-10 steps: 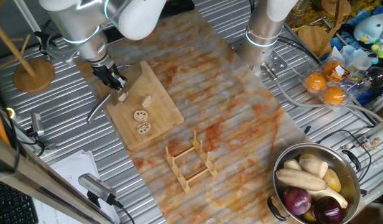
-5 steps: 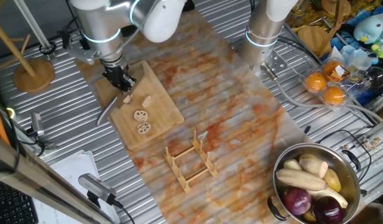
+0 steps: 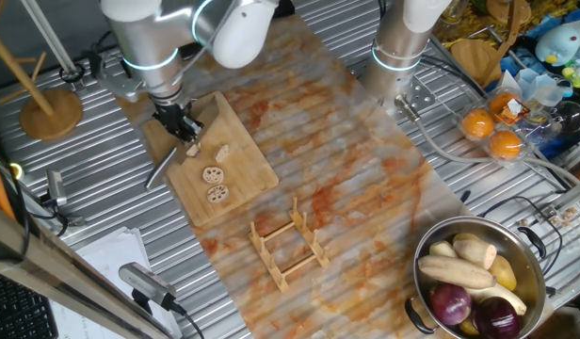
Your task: Slice the lotus root
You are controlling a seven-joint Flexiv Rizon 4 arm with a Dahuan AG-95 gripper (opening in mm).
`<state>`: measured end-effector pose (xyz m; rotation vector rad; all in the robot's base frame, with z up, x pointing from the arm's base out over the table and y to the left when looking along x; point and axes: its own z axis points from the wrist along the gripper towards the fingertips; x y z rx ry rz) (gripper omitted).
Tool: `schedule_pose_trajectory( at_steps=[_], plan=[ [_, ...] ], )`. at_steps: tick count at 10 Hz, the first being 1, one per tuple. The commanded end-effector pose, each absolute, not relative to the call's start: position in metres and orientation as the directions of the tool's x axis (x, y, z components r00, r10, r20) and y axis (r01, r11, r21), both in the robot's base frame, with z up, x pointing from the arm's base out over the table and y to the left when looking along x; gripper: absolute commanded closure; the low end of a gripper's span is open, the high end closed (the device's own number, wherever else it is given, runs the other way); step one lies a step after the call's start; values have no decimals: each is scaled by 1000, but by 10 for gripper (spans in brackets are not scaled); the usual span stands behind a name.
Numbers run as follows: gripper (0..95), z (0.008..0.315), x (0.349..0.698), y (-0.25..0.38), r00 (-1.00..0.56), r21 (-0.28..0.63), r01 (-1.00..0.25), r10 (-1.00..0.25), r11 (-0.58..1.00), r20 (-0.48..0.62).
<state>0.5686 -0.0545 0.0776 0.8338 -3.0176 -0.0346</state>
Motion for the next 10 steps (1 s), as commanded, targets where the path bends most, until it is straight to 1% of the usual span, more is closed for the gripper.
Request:
schedule_pose_trajectory(
  at_steps=[1, 2, 4, 6, 10],
  plan=[
    [950, 87, 573, -50, -867, 48, -491, -494, 870, 63],
    [950, 95, 573, -48, -869, 52, -486, -489, 872, 77],
    [950, 114, 573, -47, -865, 57, -493, -496, 868, 80],
    [950, 126, 574, -49, -858, 60, -505, -508, 861, 72],
    [950, 133, 572, -45, -858, 51, -506, -508, 861, 69]
  ],
)
